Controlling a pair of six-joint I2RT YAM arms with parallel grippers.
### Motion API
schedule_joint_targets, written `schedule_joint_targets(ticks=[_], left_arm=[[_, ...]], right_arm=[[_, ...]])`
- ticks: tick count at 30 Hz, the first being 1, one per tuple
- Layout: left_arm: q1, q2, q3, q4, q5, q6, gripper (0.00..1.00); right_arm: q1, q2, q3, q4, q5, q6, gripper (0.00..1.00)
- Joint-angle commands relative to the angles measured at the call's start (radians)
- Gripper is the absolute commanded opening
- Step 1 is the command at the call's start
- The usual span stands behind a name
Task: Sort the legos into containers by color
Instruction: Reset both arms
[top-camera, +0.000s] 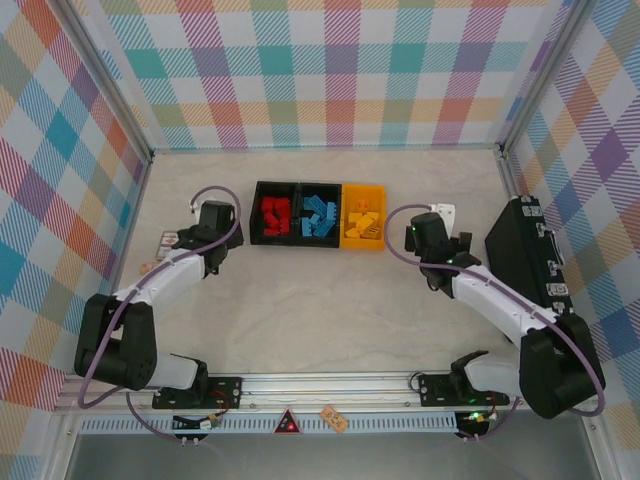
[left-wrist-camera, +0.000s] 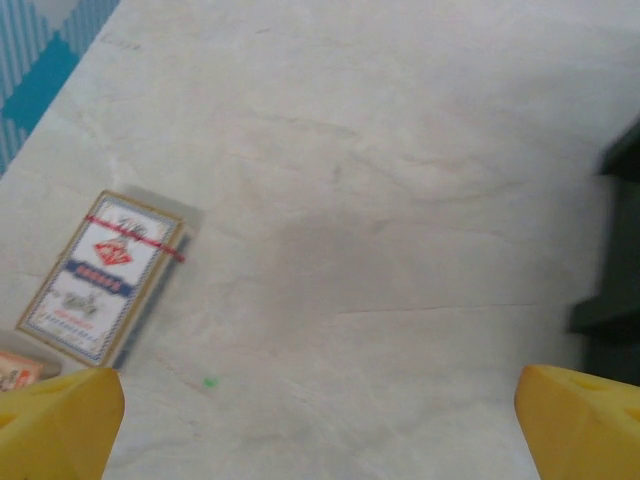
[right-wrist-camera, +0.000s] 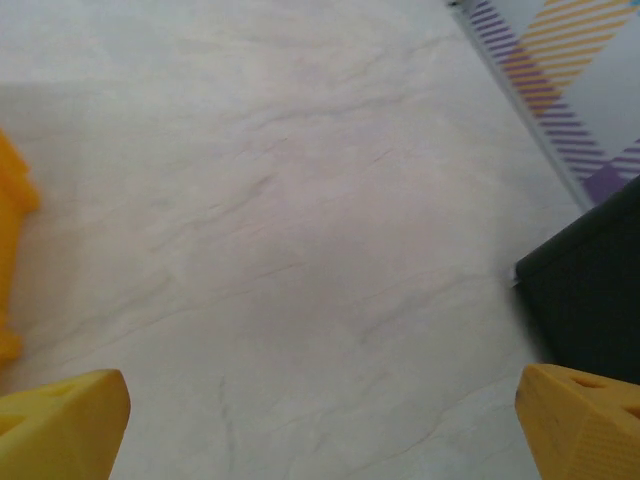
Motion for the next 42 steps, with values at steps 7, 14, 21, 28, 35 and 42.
schedule_joint_targets(ticks=[7, 14, 21, 28, 35, 42], left_arm=[[0.083, 0.059, -0.223, 0.49, 0.002, 0.059, 1.0], [0.093, 0.113, -0.332, 0.837, 0.072, 0.13, 1.0], [0.097, 0.193, -0.435, 1.125, 0.193, 0.186, 1.0], [0.101, 0.191, -0.387, 1.014, 0.241, 0.194, 0.99], [0.102, 0.191, -0.385, 1.011, 0.243, 0.192, 1.0], [0.102, 0.189, -0.386, 1.011, 0.242, 0.191, 0.99]], right_arm=[[-0.079, 0.045, -0.187, 0.483, 0.004, -0.161, 0.99], [-0.127, 0.088, -0.336, 0.836, -0.163, -0.199, 0.99], [-0.146, 0.099, -0.3, 0.766, -0.322, -0.239, 0.99], [-0.174, 0.176, -0.185, 0.605, -0.407, -0.246, 0.99], [-0.177, 0.155, -0.211, 0.628, -0.44, -0.249, 0.99], [-0.206, 0.114, -0.248, 0.656, -0.483, -0.234, 0.99]])
